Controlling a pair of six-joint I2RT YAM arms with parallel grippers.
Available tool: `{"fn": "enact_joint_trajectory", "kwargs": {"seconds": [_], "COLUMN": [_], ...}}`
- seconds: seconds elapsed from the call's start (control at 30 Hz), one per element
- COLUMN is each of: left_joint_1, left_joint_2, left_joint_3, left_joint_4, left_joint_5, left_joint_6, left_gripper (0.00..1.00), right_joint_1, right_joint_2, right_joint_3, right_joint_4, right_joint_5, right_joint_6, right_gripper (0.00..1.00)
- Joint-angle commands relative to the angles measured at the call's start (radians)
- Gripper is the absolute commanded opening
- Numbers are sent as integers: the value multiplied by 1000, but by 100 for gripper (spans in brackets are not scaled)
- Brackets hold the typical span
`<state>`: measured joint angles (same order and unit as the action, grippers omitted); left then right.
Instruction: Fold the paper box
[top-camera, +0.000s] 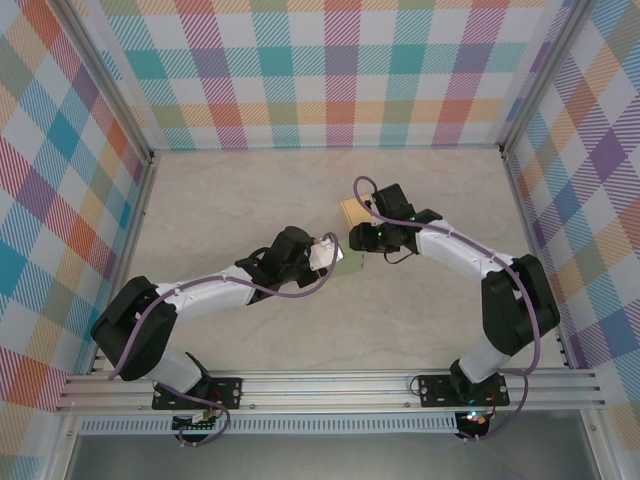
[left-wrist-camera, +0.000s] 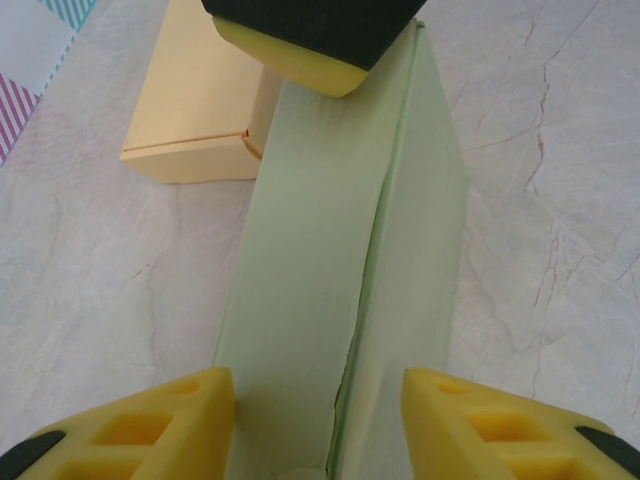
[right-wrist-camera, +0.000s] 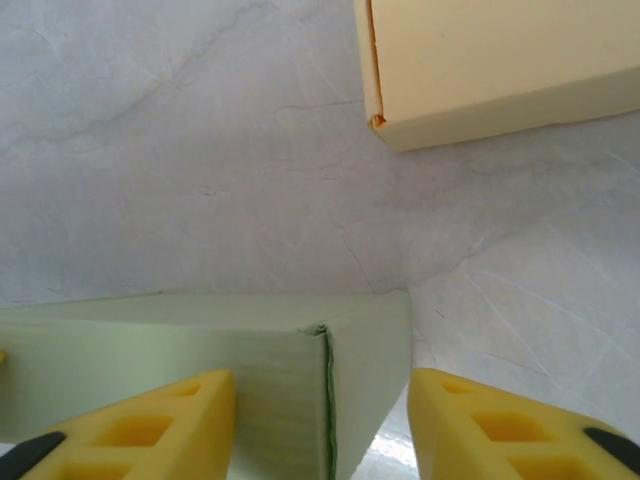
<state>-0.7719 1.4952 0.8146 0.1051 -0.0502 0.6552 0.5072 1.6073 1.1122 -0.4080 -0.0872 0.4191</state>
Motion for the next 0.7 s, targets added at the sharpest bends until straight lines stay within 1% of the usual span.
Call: {"fn": "enact_joint_trajectory", "kwargs": {"seconds": [0.0,0.07,0.13,0.17,0.3,0.43,0.6,0.67], "left_joint_1": [-10,-10,-10,-9,-10,-9,-9,-8], "left_joint_2": [2,-15,-38,-51,-99,-116,-126,-127], "left_joint_3": [6,3,5,9,39,90,71,60], "left_joint_4": [-44,-24,-5,-2,-18,-73,-51,-52], "left_joint_5": [-10,-11,-10,-9,8,-14,-15,11], "left_joint_6": [-44,-73,-115,-135,-219,-291,-289,-265], "left_gripper": [52,56,65,67,68,69,69,69], "right_joint_1": [-9,-9,-9,-9,-9,-9,-9,-9], "right_joint_2": [46,55,61,63,50,13,-60,-86], "right_joint_3": [-60,-80,-96,-102,-129,-170,-229,-244], "right_joint_4": [-18,-4,7,11,34,81,154,172], "right_joint_5": [25,24,21,20,12,-6,-24,-26], "right_joint_6": [13,21,26,27,22,-3,-30,-36], "right_gripper": [44,42,41,41,40,39,40,41]}}
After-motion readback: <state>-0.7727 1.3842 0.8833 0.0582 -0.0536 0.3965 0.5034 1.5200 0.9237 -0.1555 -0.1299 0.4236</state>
